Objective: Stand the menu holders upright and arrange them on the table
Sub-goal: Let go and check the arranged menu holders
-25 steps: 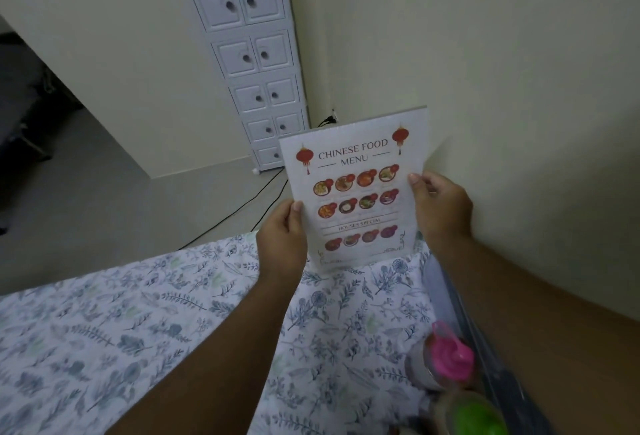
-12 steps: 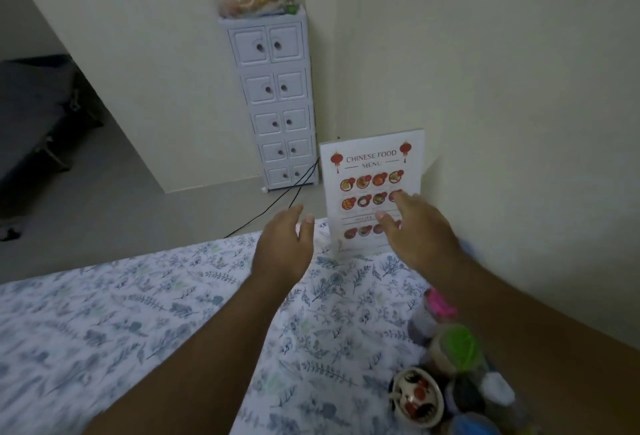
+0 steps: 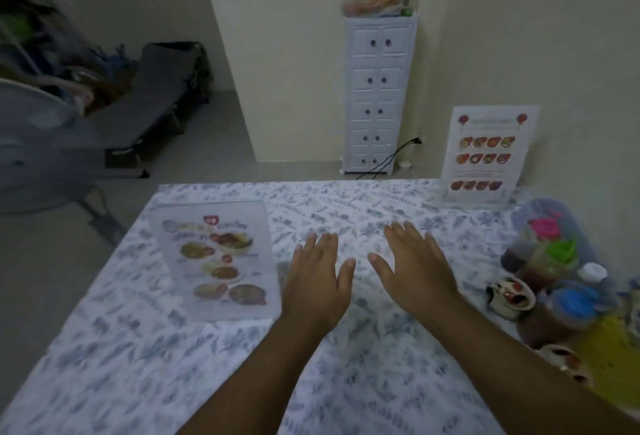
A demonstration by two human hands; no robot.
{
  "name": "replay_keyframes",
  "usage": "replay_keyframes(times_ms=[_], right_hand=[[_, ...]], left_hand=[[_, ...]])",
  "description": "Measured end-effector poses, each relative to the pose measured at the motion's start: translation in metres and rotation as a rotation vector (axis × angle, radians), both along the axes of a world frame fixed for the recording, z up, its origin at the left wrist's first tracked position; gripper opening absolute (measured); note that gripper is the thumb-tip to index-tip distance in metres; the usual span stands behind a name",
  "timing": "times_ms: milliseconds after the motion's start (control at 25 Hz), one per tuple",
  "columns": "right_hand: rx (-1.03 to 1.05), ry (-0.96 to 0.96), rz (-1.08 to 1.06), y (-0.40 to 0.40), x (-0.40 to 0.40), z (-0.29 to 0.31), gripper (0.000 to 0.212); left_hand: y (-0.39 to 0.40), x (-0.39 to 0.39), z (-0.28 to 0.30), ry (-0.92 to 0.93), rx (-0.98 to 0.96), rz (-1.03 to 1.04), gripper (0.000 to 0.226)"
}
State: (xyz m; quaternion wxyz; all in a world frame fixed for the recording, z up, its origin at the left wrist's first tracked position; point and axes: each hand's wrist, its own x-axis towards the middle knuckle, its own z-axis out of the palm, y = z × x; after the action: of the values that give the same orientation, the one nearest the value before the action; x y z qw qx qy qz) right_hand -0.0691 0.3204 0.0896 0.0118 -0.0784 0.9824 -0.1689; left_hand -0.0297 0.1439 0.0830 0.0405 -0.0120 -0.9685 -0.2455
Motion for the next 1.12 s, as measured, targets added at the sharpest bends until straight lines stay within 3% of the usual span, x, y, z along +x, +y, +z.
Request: replay_keyframes(times_ms=[200,440,560,680,800,960,1120], right_hand=[[0.014,0.000,0.147,-0.085,0.042,-0.013,0.072],[-0.038,-0.031,0.242,-0.145,0.021,-0.024,0.071],[-0.215,-0.181,0.140,-0.156,0.004,-0.035,0.070],[-0.439,-0.278,0.060,-0.166,-0.012,-0.049,0.051],[-0.554,-0.178,0.097,-0.176,-0.019,-0.060,0.017],[-0.632,-0.123,0.029,-0.207,-0.045,-0.067,0.019],[-0.756,-0.062,-0.078,-0.281,-0.097,-0.065,0.012]], left_hand=[[-0.089,0.069,-0.011,-0.008,-0.027,0.155,0.066],[-0.180,0.070,-0.013,-0.021,-0.014,0.408,0.056],[-0.209,0.058,-0.013,0.001,0.147,0.569,0.043],[-0.236,0.034,-0.021,-0.088,0.264,0.711,0.051],[-0.253,0.009,-0.032,-0.075,0.424,0.684,0.046],[-0.294,-0.031,-0.046,0.027,0.745,0.557,0.020],[-0.374,-0.092,-0.046,0.060,0.898,0.486,0.020]])
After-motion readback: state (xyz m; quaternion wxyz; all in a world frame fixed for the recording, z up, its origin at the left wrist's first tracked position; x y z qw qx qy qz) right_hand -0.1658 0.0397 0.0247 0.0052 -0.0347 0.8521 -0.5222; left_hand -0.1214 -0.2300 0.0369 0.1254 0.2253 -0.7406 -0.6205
